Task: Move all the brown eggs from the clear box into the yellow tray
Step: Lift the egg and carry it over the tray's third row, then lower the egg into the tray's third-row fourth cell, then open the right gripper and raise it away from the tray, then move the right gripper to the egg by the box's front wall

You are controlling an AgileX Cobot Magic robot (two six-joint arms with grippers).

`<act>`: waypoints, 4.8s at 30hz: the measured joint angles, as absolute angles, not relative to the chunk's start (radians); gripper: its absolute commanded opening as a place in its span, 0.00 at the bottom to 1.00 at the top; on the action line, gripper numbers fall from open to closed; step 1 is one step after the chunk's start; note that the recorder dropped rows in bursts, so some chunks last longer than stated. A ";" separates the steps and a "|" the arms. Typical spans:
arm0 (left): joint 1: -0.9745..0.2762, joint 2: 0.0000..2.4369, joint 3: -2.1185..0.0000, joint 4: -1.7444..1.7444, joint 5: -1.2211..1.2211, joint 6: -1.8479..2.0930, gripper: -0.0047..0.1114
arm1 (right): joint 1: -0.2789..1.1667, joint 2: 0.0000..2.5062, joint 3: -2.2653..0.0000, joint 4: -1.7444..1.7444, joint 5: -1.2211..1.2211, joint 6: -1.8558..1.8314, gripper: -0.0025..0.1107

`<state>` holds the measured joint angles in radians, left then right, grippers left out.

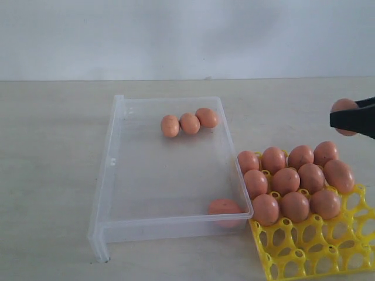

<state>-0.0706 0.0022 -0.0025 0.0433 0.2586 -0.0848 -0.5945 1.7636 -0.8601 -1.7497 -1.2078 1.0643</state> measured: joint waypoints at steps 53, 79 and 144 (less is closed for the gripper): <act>-0.071 0.002 -0.003 0.043 0.259 -0.085 0.08 | -0.627 1.540 -0.436 -1.670 -0.810 0.933 0.02; -0.071 0.002 -0.003 0.043 0.259 -0.085 0.08 | -0.627 1.629 -0.434 -1.540 -0.881 0.901 0.46; -0.071 0.002 -0.003 0.043 0.259 -0.085 0.08 | 0.392 2.014 -1.932 0.268 1.215 -0.479 0.02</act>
<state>-0.0706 0.0022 -0.0025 0.0433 0.2586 -0.0848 0.3924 2.0135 -1.9324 0.2681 1.2148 -0.4785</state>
